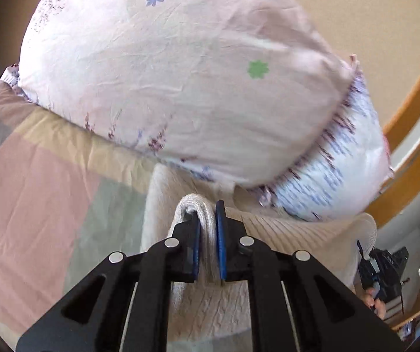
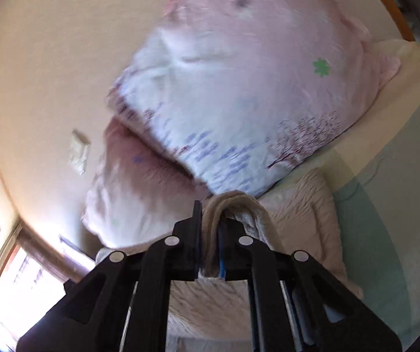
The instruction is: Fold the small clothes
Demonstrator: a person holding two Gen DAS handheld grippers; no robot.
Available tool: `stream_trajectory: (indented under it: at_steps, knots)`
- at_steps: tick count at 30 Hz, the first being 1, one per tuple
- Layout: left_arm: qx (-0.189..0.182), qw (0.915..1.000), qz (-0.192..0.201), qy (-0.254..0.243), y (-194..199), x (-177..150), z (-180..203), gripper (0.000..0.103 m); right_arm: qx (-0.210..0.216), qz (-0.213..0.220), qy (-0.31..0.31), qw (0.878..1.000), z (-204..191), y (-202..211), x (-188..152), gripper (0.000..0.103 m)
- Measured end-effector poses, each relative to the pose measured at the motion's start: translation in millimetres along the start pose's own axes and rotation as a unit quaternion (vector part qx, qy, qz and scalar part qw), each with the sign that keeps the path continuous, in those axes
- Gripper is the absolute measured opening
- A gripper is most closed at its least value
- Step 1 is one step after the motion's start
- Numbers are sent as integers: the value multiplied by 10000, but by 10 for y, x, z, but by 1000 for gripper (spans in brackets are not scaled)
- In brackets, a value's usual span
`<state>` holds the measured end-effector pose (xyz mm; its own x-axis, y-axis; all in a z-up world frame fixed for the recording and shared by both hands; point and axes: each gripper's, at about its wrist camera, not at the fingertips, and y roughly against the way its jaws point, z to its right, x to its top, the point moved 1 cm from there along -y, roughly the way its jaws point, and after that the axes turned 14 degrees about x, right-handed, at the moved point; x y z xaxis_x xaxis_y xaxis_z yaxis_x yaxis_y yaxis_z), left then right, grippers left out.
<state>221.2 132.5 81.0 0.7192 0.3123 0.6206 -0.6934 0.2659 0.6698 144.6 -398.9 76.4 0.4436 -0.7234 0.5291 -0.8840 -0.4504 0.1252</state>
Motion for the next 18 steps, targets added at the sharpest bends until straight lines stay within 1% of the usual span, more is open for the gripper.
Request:
stream_trajectory:
  at_steps: [1,2,3,4,5,6,7,9,11,14,16,17,18]
  knots:
    - [95,9998,-193,56,-193,90,-30,11,-386,-84,2,9992,95,-153,10,40]
    - [266,9986,-408,193,-340,144,-82,11,-561,-139,-25,9983,176,-212,-25,51]
    - [348,9972,-537,389,-403,153,-173,12,-522,-171,-22,9985,234,-219,-74,53]
    - [345,9967,-544,499,-396,136,-264,24,-409,-187,125,9989,256,-196,-109,59]
    - [303,9972,-481,490,-357,110,-339,49,-477,-121,422,9979,257,-143,-139,69]
    - [280,9979,-399,438,-304,67,-412,61,-623,-25,642,9960,256,-91,-157,74]
    - [217,9981,-395,415,-260,-1,-473,69,-704,-4,706,9950,254,-74,-150,78]
    - [-126,9965,-696,442,-276,-109,-565,69,-599,-153,610,9962,278,-117,-110,78]
    - [-125,9945,-958,400,-355,-214,-590,69,-520,-190,684,9961,255,-139,-139,79]
    - [-117,9902,-1358,317,-534,-375,-554,67,-485,-427,825,9945,197,-187,-191,79]
    - [-116,9924,-1200,243,-544,-429,-486,66,-453,-497,864,9940,181,-179,-218,79]
    - [-104,9926,-1180,279,-557,-445,-450,58,-428,-520,864,9940,173,-176,-217,79]
    - [-265,9916,-1190,431,-574,-471,-438,42,-394,-531,846,9942,168,-167,-216,79]
